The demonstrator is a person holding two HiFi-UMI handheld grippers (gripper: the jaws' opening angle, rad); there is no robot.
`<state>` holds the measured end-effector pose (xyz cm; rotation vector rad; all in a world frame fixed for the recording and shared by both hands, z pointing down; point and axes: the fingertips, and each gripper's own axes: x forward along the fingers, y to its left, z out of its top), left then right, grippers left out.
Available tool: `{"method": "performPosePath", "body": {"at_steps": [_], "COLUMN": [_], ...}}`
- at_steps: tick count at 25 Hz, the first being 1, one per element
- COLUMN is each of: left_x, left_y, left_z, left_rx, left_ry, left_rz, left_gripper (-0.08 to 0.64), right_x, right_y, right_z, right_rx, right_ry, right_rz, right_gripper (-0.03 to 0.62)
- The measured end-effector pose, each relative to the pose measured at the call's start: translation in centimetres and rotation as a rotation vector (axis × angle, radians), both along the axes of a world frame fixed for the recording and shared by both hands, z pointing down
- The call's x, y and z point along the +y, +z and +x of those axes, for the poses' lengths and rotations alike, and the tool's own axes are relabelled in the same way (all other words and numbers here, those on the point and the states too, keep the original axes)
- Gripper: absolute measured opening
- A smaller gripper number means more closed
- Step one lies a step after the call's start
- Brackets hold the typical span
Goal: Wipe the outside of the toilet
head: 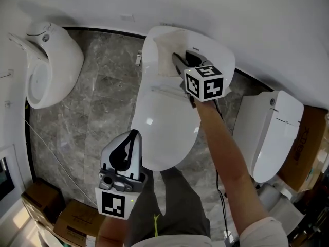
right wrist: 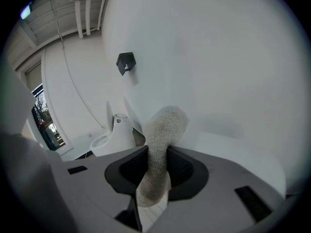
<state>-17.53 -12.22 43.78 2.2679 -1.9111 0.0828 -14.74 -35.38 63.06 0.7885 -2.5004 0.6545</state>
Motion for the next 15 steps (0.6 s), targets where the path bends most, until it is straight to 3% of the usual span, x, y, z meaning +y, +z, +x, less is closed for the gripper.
{"method": "performPosePath", "body": {"at_steps": [15], "left_x": [-1.3], "left_y": [-0.2], "left_z": [5.3], "left_rx": [0.005], "left_ry": [0.096], "left_rz": [-0.003], "left_gripper": [0.018], "right_x": [-1.5], "right_y": [0.8], "right_z": [13.8], "right_rx": [0.012], "right_ry": [0.157], "right_rz": [0.002], "right_gripper": [0.117]}}
